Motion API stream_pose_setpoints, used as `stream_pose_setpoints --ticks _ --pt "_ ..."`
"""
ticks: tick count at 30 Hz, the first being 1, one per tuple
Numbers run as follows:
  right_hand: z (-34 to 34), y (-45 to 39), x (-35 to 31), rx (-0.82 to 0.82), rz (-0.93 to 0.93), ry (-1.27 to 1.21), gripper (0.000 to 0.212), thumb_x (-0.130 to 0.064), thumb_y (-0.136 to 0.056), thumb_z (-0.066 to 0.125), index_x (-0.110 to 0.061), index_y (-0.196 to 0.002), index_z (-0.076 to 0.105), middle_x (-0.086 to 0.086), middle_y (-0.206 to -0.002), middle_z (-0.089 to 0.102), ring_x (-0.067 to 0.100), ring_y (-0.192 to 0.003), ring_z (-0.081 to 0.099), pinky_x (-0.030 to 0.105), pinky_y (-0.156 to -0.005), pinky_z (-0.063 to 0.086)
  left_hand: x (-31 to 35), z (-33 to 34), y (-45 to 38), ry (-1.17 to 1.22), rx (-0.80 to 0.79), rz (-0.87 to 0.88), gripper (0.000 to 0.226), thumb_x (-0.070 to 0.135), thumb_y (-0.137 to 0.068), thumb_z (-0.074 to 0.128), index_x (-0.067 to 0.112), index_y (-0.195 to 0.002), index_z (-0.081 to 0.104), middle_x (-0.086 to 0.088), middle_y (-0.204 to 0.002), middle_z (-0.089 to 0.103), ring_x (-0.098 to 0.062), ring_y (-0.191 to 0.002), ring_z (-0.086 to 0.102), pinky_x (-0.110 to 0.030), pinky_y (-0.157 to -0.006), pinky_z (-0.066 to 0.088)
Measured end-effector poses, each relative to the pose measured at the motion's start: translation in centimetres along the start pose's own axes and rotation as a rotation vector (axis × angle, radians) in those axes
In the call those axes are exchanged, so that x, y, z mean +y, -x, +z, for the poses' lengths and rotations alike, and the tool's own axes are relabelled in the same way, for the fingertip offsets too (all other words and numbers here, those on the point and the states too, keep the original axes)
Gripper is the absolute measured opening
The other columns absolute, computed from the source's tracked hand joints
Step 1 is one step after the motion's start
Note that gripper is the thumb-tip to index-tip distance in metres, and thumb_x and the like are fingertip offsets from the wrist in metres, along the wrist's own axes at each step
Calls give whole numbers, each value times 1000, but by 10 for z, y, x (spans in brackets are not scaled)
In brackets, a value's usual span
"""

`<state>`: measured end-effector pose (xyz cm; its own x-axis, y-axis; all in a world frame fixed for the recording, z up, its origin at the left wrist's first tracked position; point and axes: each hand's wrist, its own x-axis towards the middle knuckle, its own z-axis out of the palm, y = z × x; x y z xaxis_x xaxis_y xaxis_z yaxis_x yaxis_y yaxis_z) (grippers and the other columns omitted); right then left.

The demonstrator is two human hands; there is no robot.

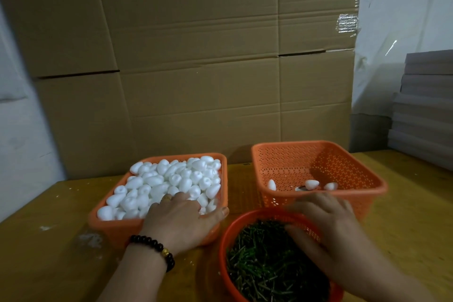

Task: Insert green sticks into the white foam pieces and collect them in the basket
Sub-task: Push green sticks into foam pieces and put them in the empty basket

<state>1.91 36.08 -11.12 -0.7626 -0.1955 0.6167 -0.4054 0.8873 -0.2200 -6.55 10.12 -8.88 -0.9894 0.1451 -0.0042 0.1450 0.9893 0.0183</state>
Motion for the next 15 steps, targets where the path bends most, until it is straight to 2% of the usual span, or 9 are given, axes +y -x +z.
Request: stream_pose_setpoints --ticks 2,4,6,8,10,13,15 --pt "2 2 -6 -105 -41 -23 34 -57 -81 48 -42 -107 64 -28 -109 54 -18 -108 34 19 -84 35 -1 -1 0 26 19 -8 94 91 -65 6 26 -101 65 3 -133 45 -19 -115 45 -38 -93 40" --pt "4 2 -8 -191 -69 -35 36 -60 -77 49 -44 -105 64 -31 -107 54 -26 -111 25 13 -82 31 -2 -1 -2 73 23 -17 89 90 -69 13 27 -104 65 4 -136 40 -17 -115 46 -35 -92 41" --pt "8 3 -6 -265 -88 -19 45 -66 -75 43 -47 -112 60 -35 -111 48 -27 -111 19 11 -88 24 -4 -1 -3 144 33 -14 87 86 -74 19 24 -114 64 5 -139 35 -13 -113 47 -31 -89 41" --pt "11 5 -2 -339 -96 -9 57 -73 -71 37 -51 -122 50 -39 -117 39 -25 -111 17 7 -94 14 -6 -2 -3 227 81 -13 80 81 -80 26 20 -114 65 6 -138 34 -8 -102 45 -26 -84 39" --pt "13 5 -1 -387 -98 -13 62 -75 -69 38 -54 -127 45 -38 -121 39 -21 -114 20 9 -97 10 -7 -3 -3 313 138 -18 72 74 -85 33 17 -116 65 5 -138 33 -6 -101 42 -24 -85 34" --pt "16 5 0 -417 -117 -13 60 -73 -71 39 -57 -128 41 -36 -121 42 -17 -118 23 8 -98 3 -9 -6 -3 429 297 -11 54 61 -88 46 19 -113 68 4 -129 43 -5 -101 50 -22 -85 38" --pt "17 4 2 -416 -132 -11 54 -69 -74 42 -59 -127 41 -36 -121 43 -17 -117 24 6 -96 4 -7 -10 0 527 459 19 29 45 -87 60 23 -102 69 5 -118 52 -2 -92 53 -19 -78 41"
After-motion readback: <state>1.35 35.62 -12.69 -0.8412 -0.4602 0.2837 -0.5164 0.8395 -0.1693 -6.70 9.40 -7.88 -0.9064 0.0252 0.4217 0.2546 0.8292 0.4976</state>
